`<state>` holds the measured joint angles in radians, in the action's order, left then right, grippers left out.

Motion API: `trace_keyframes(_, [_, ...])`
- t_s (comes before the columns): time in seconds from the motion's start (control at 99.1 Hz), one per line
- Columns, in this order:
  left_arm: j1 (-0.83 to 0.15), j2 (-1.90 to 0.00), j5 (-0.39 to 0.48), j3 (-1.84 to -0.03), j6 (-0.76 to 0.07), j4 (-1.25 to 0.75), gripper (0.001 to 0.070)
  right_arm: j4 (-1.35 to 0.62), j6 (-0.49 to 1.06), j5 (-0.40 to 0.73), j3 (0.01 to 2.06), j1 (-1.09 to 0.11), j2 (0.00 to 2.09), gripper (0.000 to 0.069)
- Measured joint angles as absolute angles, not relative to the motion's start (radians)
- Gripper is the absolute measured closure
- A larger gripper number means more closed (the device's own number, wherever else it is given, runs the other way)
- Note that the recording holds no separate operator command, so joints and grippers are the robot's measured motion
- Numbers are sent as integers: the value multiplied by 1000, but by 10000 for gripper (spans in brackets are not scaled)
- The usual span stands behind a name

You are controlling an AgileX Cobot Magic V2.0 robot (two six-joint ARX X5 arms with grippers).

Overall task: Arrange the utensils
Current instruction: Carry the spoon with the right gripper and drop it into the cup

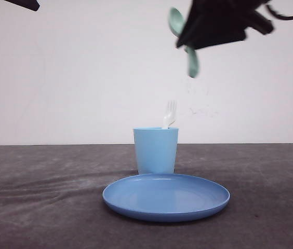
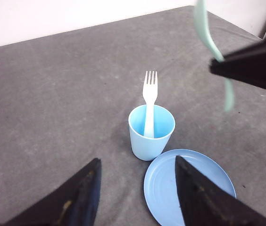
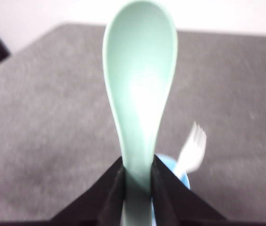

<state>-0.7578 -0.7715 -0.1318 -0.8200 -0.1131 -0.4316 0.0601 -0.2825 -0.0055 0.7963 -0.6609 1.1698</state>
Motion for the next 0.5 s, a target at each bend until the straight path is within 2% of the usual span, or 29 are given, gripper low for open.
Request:
trace_keyframes(0.111, [-758,-771,-132,-820,-120,-432,414,145,-264,-4,800,-660,1245,613])
trace_keyframes(0.504, [-758,-772,-132,-820,-120,-434,414,157,-146,-4,934,-661,1489,613])
